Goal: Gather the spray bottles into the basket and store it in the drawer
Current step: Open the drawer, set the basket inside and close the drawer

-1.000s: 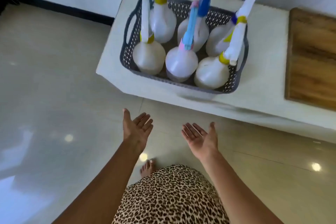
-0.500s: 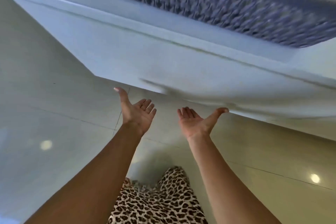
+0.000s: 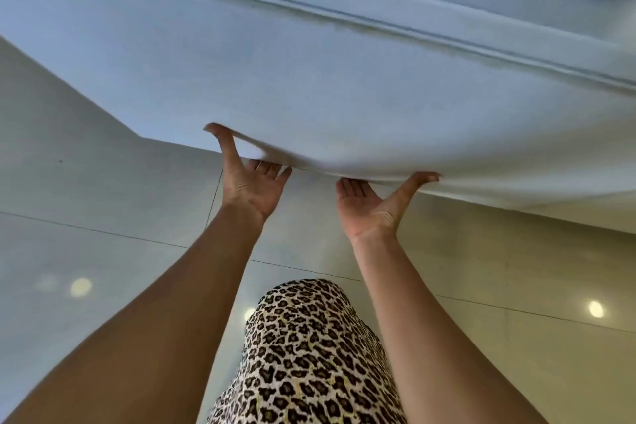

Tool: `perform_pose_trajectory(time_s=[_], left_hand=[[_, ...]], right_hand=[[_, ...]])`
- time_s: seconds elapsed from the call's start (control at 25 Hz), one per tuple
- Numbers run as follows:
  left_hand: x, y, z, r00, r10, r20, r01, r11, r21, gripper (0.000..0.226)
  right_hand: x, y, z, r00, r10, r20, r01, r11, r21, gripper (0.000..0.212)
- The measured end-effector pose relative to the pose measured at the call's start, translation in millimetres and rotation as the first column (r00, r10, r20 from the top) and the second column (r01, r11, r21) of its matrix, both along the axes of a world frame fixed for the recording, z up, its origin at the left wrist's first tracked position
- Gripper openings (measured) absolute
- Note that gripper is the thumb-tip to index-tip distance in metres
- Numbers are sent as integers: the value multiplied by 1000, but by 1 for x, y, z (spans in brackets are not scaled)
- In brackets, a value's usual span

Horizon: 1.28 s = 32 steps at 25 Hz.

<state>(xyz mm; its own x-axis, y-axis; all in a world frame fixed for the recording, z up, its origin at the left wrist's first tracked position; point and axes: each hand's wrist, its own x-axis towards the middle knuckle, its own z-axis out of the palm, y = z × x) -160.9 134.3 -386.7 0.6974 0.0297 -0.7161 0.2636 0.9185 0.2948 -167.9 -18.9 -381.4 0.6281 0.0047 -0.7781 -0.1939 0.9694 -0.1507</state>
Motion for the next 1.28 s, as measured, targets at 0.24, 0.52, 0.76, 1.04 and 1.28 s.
perform_pose_trajectory(time_s=[0.24,0.52,0.76,1.04,1.28], left_hand=[[-28,1,5,998,19,-59,-18,1000,10,107],[-74,10,8,991,-46,-125,48,999,19,112],[-101,20,13,976,-142,-163,158,983,90,111],[-116,34,88,967,-189,-172,212,969,128,67],[-159,32,227,801,-552,-235,288,11,958,43]], right_hand=[[-31,1,-1,998,30,-57,-31,1000,-2,119],[-75,5,3,996,19,-83,-19,1000,1,117],[-98,9,9,996,12,-94,-15,1000,-26,117],[-113,12,68,957,169,-236,-222,949,-222,84],[-185,36,187,777,534,-334,-237,-243,-941,28]])
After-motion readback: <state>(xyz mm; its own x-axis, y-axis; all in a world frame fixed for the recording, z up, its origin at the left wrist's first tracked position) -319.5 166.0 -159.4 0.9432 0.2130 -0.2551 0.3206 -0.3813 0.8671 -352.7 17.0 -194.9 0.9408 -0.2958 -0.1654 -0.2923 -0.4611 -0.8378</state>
